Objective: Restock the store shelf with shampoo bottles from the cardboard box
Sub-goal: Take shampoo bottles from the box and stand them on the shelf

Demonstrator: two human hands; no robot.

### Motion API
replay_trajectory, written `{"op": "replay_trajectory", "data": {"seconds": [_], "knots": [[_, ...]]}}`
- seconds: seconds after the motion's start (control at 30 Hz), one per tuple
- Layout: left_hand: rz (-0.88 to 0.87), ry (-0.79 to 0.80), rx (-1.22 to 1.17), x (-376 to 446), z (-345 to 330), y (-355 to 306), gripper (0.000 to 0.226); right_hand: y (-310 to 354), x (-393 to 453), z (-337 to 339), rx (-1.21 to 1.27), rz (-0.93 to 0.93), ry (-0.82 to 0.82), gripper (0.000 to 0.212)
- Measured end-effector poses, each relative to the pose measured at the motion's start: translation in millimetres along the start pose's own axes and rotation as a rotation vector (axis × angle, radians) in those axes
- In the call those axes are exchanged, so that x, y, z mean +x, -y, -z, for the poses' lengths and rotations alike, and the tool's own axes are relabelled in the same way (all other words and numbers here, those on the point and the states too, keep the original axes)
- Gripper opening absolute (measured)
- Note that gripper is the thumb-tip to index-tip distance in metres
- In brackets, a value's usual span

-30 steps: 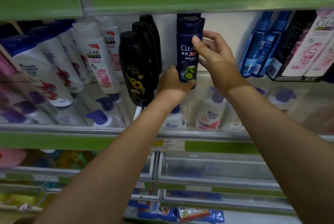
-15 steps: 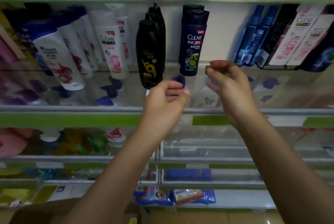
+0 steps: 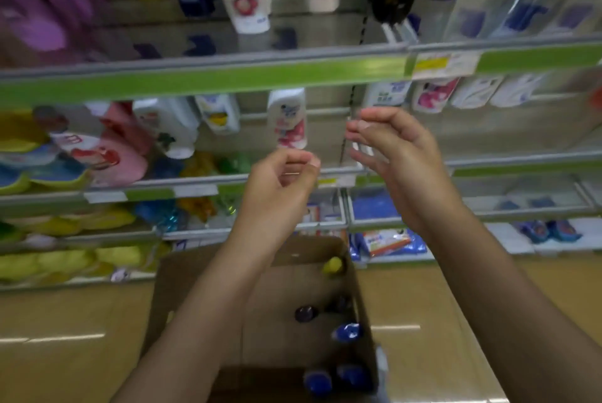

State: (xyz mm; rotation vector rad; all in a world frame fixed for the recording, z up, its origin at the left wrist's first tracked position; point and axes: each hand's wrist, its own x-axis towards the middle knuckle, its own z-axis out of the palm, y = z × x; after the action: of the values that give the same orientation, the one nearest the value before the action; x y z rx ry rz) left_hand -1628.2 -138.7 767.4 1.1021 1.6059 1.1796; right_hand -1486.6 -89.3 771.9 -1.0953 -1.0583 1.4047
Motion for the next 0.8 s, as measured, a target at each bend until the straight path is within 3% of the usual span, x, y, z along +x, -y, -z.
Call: {"op": "replay_trajectory", "data": {"seconds": [0.3,0.8], "knots": [[0.153,0.092,0.154,-57,108,113,0.010,-103,-83,-76,-0.005,-0.207,-0.086,0.013],[0.519,0.051,0.142,-73,95,270,0.014,-277,-102,-31,-0.488,-0.498,-0.103,0.017]]}}
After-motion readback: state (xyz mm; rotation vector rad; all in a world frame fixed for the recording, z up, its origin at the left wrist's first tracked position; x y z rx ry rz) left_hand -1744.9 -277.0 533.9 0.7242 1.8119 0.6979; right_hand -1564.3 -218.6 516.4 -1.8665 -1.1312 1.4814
